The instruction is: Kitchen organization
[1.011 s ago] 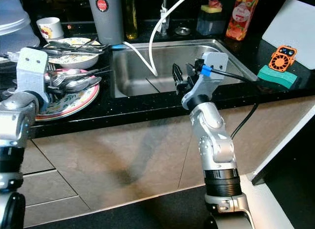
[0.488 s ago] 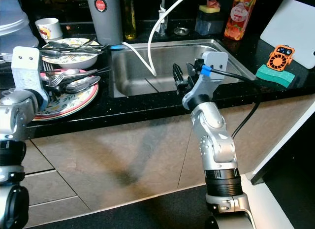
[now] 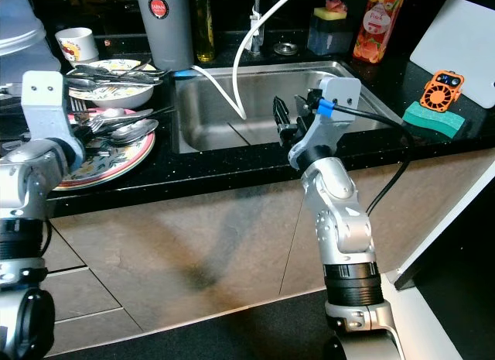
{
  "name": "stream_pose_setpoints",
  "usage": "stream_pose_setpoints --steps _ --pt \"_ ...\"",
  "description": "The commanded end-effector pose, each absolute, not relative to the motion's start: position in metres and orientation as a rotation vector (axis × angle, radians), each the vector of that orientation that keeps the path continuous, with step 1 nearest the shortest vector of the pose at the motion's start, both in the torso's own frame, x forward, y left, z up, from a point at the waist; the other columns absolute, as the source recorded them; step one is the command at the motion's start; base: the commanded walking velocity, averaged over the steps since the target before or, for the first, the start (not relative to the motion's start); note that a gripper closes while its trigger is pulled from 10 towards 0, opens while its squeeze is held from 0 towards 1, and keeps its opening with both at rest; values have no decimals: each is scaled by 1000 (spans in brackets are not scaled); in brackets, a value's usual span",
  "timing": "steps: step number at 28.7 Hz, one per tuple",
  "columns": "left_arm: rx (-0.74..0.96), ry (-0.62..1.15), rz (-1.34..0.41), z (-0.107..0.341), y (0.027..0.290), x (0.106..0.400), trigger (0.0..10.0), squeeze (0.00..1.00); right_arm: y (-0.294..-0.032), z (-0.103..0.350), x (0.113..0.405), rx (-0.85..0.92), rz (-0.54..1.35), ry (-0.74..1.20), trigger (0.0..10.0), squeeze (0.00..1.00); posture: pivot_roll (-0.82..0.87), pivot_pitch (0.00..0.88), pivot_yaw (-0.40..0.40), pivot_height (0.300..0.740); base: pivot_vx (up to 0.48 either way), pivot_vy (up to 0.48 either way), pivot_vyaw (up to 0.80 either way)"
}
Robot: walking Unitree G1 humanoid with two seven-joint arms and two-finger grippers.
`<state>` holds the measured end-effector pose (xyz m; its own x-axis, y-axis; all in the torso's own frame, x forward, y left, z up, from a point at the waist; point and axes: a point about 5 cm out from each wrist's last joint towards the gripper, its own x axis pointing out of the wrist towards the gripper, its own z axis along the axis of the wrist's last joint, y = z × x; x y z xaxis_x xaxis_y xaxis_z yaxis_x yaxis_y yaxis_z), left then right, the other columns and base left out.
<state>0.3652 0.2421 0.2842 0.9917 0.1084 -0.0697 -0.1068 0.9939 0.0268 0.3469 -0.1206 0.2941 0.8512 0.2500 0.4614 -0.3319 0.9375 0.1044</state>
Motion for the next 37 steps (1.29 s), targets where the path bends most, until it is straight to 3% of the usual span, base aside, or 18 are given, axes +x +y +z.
stream_pose_setpoints --steps 1,7,8,9,12,18,25,26,27,28,37 --pt "44 12 111 295 238 364 0 0 -123 295 348 179 306 -460 10000 0 -10 157 -14 740 0 0 0" --pt "253 -109 145 317 233 359 0 0 -123 298 349 181 309 -463 10000 0 -12 163 -21 740 0 0 0" --pt "307 -70 200 314 238 358 9725 0 -122 299 349 181 316 -462 10000 0 -12 163 -22 740 0 0 0" --pt "304 -53 230 312 242 358 10000 1000 -121 299 349 181 321 -462 10000 0 -13 164 -21 740 0 0 0" --pt "264 -26 285 309 250 356 10000 1000 -120 299 349 181 328 -461 10000 0 -14 166 -21 740 0 0 0" --pt "384 13 383 308 273 347 10000 1000 -118 300 349 178 346 -459 10000 0 -15 167 -20 740 0 0 0" --pt "410 86 364 309 284 340 10000 992 -118 301 349 169 359 -457 10000 0 -12 168 -21 740 0 0 0" --pt "397 108 355 309 286 339 10000 318 -117 301 349 166 362 -458 10000 0 -9 168 -21 740 0 0 0" --pt "397 108 355 309 286 339 10000 318 -117 301 349 166 362 -458 10000 0 -9 168 -21 740 0 0 0" --pt "393 131 345 309 288 337 10000 0 -117 301 349 162 366 -458 10000 0 -9 168 -21 740 0 0 0" --pt "330 217 250 310 295 330 10000 0 -116 302 350 146 379 -462 10000 0 -9 170 -23 740 0 0 0"
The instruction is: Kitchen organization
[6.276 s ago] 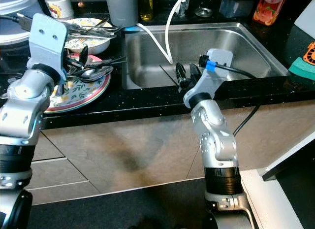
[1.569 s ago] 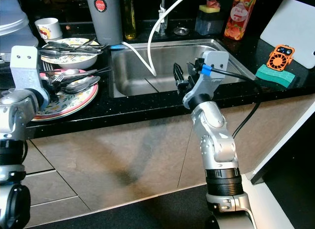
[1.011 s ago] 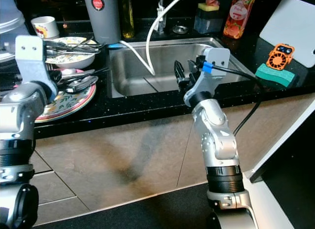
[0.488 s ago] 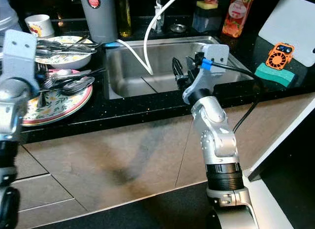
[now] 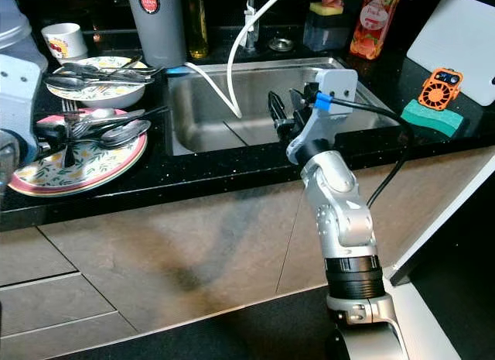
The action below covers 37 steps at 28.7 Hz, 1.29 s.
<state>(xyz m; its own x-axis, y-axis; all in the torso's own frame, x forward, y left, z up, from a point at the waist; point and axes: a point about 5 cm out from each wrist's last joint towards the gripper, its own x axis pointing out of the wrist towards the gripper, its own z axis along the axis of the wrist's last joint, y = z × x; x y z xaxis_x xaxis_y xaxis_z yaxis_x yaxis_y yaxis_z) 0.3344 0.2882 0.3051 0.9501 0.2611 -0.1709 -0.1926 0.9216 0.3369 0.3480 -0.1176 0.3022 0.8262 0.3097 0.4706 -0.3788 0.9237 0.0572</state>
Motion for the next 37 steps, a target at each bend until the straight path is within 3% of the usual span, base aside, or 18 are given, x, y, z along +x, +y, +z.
stream_pose_setpoints --steps 1,7,20,27,37 --pt "335 227 248 311 297 329 10000 0 -116 303 350 145 381 -462 10000 0 -8 169 -23 740 0 0 0" --pt "361 284 260 315 309 322 10000 0 -110 301 348 104 448 -437 10000 0 -7 170 -22 740 0 0 0" --pt "375 358 266 319 325 310 10000 0 -80 282 323 22 940 -265 10000 0 -5 169 -29 740 0 0 0" --pt "297 387 168 313 319 310 10000 0 -77 279 317 -18 1028 -226 10000 0 -5 169 -29 740 0 0 0" --pt "320 408 159 314 321 307 10000 0 -77 277 312 -34 1070 -199 10000 0 -3 158 -30 740 0 0 0"
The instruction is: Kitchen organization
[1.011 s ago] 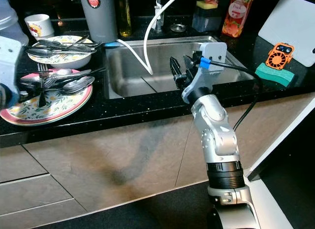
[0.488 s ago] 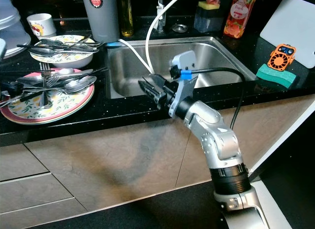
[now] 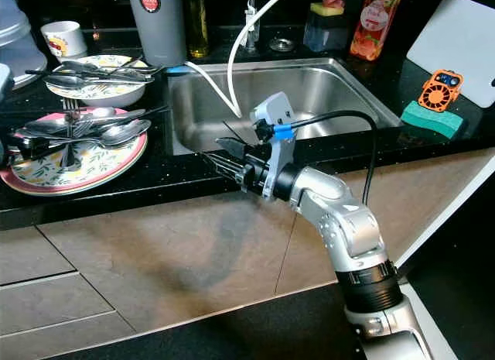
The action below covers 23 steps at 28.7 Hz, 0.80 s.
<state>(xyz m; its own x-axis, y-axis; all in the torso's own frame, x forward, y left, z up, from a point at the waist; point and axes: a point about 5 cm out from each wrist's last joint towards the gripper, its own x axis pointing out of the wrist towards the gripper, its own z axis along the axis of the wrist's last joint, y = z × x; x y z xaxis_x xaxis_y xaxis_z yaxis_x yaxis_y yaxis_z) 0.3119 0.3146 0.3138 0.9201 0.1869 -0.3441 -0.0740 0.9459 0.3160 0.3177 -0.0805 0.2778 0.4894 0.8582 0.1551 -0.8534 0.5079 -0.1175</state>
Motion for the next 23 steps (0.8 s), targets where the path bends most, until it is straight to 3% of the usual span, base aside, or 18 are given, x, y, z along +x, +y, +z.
stream_pose_setpoints --steps 1,2,3,4,5,6,7,8,10,11,16,18,20,21,22,23 --pt "318 415 154 315 321 306 9059 0 -77 276 312 -37 1080 -191 10000 0 -3 158 -30 740 0 0 0" --pt "318 415 154 315 321 306 9059 0 -77 276 312 -37 1080 -191 10000 0 -3 158 -30 740 0 0 0" --pt "324 441 143 311 321 305 7020 0 -77 276 311 -40 1089 -185 10000 0 -3 158 -30 740 0 0 0" --pt "328 456 139 309 321 304 7020 0 -76 276 310 -41 1093 -182 10000 0 1 157 -30 740 0 0 0" --pt "334 471 136 307 322 303 4980 0 -76 275 310 -41 1097 -180 10000 0 1 157 -30 740 0 0 0" --pt "338 479 134 305 322 302 4980 0 -76 275 310 -41 1100 -179 10000 0 1 157 -30 740 0 0 0" --pt "337 484 131 305 322 302 4078 0 -76 275 310 -42 1102 -177 10000 0 1 157 -30 740 0 0 0" --pt "336 486 128 304 321 302 4078 0 -76 274 310 -43 1103 -175 10000 0 1 157 -30 740 0 0 0" --pt "334 487 127 304 321 302 706 0 -76 274 310 -46 1105 -172 10000 0 2 161 -30 740 0 0 0" --pt "333 485 130 305 322 302 0 0 -76 273 309 -46 1106 -169 10000 0 3 163 -30 740 0 0 0" --pt "341 471 142 307 323 303 0 0 -76 273 309 -49 1109 -164 10000 0 2 164 -29 740 0 0 0" --pt "355 455 150 310 323 303 1529 0 -76 273 309 -51 1109 -163 10000 0 2 164 -29 740 0 0 0" --pt "363 416 157 316 322 305 7647 0 -76 273 309 -55 1110 -161 10000 0 1 167 -29 740 0 0 0" --pt "363 416 157 316 322 305 7647 0 -76 273 309 -55 1110 -161 10000 0 1 167 -29 740 0 0 0" --pt "357 409 150 318 321 305 8902 0 -76 273 309 -56 1111 -160 10000 0 1 167 -29 740 0 0 0" --pt "361 407 149 319 320 305 5961 0 -76 273 309 -58 1112 -158 10000 0 1 169 -29 740 0 0 0"
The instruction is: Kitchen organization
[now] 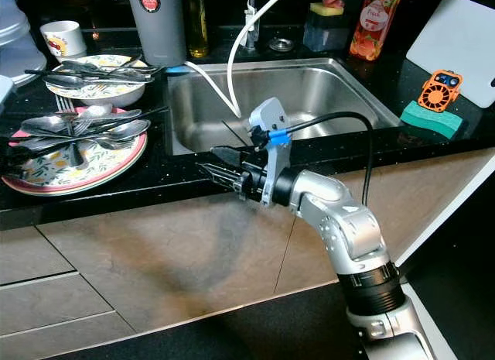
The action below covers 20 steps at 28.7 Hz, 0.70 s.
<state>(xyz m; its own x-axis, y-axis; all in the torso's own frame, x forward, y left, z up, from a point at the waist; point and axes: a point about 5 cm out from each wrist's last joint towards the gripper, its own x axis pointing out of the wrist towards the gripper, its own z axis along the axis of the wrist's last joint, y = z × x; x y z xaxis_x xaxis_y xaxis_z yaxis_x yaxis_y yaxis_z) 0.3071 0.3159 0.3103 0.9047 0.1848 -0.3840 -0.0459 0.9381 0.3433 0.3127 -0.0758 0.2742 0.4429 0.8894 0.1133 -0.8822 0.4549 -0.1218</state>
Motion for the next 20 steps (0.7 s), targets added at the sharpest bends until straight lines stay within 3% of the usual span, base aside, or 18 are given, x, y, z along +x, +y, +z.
stream_pose_setpoints --steps 1,2,3,5,6,7,12,13,14,16,17,18,19,20 --pt "361 407 149 319 320 305 5961 0 -76 273 309 -58 1112 -158 10000 0 1 169 -29 740 0 0 0" --pt "366 406 154 320 320 305 5961 0 -76 273 309 -58 1113 -158 10000 0 1 169 -29 740 0 0 0" --pt "370 406 158 320 321 305 2784 0 -76 273 309 -60 1113 -157 10000 0 1 169 -29 740 0 0 0" --pt "376 406 163 321 321 305 2745 0 -76 272 309 -61 1114 -156 10000 0 1 169 -29 740 0 0 0" --pt "381 406 167 321 322 304 5451 0 -76 272 309 -63 1115 -155 10000 0 1 169 -29 740 0 0 0" --pt "385 405 171 321 322 304 10000 0 -76 272 309 -63 1115 -155 10000 0 1 167 -28 740 0 0 0" --pt "387 382 153 325 319 305 10000 0 -76 272 309 -68 1122 -150 10000 0 1 167 -28 740 0 0 0" --pt "384 378 147 325 318 306 3333 0 -76 272 309 -68 1124 -150 10000 0 0 165 -27 740 0 0 0" --pt "380 370 136 327 316 306 471 0 -76 271 309 -69 1125 -149 10000 0 1 166 -28 740 0 0 0" --pt "380 370 136 327 316 306 471 0 -76 271 309 -69 1125 -149 10000 0 1 166 -28 740 0 0 0" --pt "376 366 124 327 314 307 3098 0 -76 271 309 -71 1126 -148 10000 0 1 166 -28 740 0 0 0" --pt "373 365 113 327 312 307 7373 0 -76 271 308 -73 1127 -147 10000 0 1 166 -28 740 0 0 0" --pt "371 364 102 327 311 307 3020 0 -77 271 308 -75 1128 -146 10000 0 -1 166 -28 740 0 0 0" --pt "365 360 91 327 309 307 0 0 -77 271 308 -75 1129 -146 10000 0 -1 166 -28 740 0 0 0"
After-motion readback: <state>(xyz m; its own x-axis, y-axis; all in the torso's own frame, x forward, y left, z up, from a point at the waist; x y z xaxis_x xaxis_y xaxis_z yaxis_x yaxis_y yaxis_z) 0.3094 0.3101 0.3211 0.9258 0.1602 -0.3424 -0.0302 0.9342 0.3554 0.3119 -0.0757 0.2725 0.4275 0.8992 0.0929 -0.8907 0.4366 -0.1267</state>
